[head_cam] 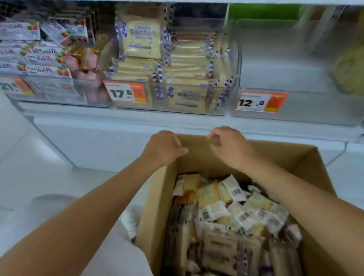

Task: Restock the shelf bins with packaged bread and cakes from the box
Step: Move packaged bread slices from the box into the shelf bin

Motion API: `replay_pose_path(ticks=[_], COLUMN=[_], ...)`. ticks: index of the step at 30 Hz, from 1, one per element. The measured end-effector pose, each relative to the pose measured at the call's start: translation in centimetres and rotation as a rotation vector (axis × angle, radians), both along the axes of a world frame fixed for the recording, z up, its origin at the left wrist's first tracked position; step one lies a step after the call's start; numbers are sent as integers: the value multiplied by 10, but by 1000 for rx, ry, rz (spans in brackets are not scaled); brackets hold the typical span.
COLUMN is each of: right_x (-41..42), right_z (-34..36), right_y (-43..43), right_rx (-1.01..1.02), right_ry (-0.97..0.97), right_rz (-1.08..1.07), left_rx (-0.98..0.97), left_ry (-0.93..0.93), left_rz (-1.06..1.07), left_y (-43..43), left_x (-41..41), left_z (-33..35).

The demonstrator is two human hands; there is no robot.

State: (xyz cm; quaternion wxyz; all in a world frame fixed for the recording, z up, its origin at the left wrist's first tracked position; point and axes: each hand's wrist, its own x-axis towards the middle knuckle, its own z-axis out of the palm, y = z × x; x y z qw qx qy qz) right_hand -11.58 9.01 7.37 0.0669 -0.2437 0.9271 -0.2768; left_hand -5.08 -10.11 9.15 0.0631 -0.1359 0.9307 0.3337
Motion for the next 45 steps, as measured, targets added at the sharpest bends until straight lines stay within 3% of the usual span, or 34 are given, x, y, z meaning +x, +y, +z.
replay_pose_path(ticks=[4, 8, 11, 14, 17, 19, 24, 28, 30, 34, 37, 39, 41, 45], right_x=[34, 40, 39, 46, 54, 59, 66, 67, 68, 70, 73, 79, 86, 106], right_z=[-80, -135, -155, -171, -179, -180, -163, -136, -132, -128, -124, -135, -153, -189], right_y=[84, 127, 134, 140, 144, 143, 136, 123, 113, 104, 103, 105, 110, 117], right_rx=[227, 386, 304, 226, 195, 170, 104, -127, -125, -299, -359, -375, -266, 185], right_ry=[-297, -509, -594, -629, -666, -682, -656, -825, -823, -800, -796, -813, -789, -756], right_rz=[24, 43, -5, -49, -59, -54, -59, -52, -11, -120, -112, -182, -205, 51], left_rx=[147, 103, -41, 113, -163, -132, -87, 118, 247, 562, 489, 529, 584, 718], left_ry=[-130, -270, -443, -540, -574, -663, -561, -376, -313, -396, -483, -420, -355, -303], left_rz=[16, -76, -368, -339, -602, -466, -430, -342, -263, -65, -116, 52, 232, 386], left_y=[31, 46, 49, 53, 52, 53, 49, 58, 65, 74, 70, 65, 61, 55], left_x=[24, 31, 33, 38, 47, 54, 51, 27, 19, 21, 33, 40, 48, 53], left_z=[-62, -118, -149, -171, -180, -178, -180, -145, -130, -118, -124, -134, -139, -138])
